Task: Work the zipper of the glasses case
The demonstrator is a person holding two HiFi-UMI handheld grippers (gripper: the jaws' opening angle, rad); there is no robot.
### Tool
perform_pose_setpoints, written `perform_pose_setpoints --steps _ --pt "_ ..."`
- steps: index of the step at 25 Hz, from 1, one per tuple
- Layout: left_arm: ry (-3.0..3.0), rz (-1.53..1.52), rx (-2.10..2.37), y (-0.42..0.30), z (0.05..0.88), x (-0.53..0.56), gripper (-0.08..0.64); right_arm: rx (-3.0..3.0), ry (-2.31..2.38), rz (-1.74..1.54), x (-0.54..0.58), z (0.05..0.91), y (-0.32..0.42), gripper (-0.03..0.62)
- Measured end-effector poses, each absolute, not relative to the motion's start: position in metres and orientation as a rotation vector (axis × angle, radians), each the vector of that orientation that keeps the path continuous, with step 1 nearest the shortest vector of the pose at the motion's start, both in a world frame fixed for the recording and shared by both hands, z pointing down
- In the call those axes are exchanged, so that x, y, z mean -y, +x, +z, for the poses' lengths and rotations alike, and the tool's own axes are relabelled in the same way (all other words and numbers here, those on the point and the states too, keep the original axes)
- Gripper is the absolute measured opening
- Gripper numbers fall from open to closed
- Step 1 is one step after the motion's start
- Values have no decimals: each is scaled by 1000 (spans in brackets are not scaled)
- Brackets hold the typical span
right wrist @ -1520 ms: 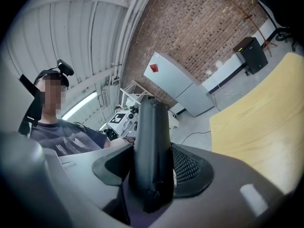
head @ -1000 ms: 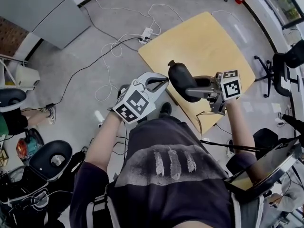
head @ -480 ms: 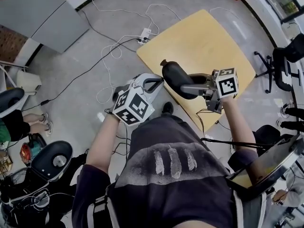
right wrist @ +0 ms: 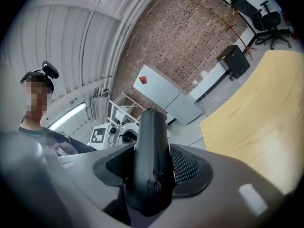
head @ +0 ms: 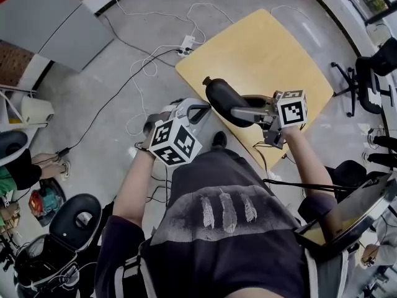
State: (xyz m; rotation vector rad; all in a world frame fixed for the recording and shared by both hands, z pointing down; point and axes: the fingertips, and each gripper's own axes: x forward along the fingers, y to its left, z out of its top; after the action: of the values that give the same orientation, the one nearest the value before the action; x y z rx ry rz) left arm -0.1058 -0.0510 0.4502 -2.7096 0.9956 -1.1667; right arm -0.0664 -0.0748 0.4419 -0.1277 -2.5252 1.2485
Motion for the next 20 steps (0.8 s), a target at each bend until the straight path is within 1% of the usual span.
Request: perform_pose_setpoints --steps 7,12,16,20 --pt "-2719 -1151 -1037 -91 442 29 0 2582 -81 1347 59 432 -56 241" --pt "-2672 -1176 -1048 -101 439 33 0 2568 -73 1419 54 435 -66 240" --pt "-2727 -1046 -1065 -103 419 40 0 2552 -184 1424 33 434 -75 247" --pt "-2772 -958 -971 -97 401 36 0 2607 -328 1409 21 422 -79 260"
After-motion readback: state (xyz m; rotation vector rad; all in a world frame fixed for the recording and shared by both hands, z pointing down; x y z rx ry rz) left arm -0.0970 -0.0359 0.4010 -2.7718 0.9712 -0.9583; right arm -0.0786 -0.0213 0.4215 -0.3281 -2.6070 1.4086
